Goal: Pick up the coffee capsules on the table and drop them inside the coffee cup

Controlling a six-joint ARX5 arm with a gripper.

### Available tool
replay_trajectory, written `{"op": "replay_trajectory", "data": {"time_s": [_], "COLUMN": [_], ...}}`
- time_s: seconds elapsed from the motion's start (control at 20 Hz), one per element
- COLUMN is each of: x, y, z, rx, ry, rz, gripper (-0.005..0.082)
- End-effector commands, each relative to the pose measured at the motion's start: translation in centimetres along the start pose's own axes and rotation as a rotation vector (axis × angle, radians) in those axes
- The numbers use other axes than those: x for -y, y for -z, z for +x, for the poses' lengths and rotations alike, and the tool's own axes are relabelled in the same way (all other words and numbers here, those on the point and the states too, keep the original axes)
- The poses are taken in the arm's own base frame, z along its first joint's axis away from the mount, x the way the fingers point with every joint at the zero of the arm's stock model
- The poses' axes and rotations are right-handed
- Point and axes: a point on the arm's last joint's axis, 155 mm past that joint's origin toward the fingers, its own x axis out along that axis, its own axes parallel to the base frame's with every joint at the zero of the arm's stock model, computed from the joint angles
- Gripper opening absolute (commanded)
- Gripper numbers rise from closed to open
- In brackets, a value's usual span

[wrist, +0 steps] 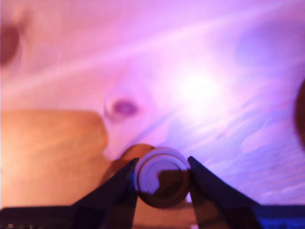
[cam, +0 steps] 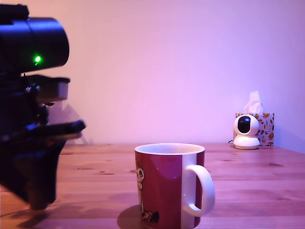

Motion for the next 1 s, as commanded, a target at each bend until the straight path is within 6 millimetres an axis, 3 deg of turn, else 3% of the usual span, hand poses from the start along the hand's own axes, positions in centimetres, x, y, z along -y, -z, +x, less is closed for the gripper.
{"op": "replay_trajectory", "data": {"time_s": [0.0,0.3,0.65,0.95], "x": [0.2,1.7,7.4,11.7], "y": [-0.4,-3.1,-6.9,-7.7], "z": [0.0,-2.2,-8.2,-10.3], "rx": [0.004,0.051,0.144,0.187], "ry": [-0.002,0.041,0.316,0.447], "rz": [0.017,0.025,0.047,0.105], "gripper": [0.0209,0.0209,0.0209,0.0209]}}
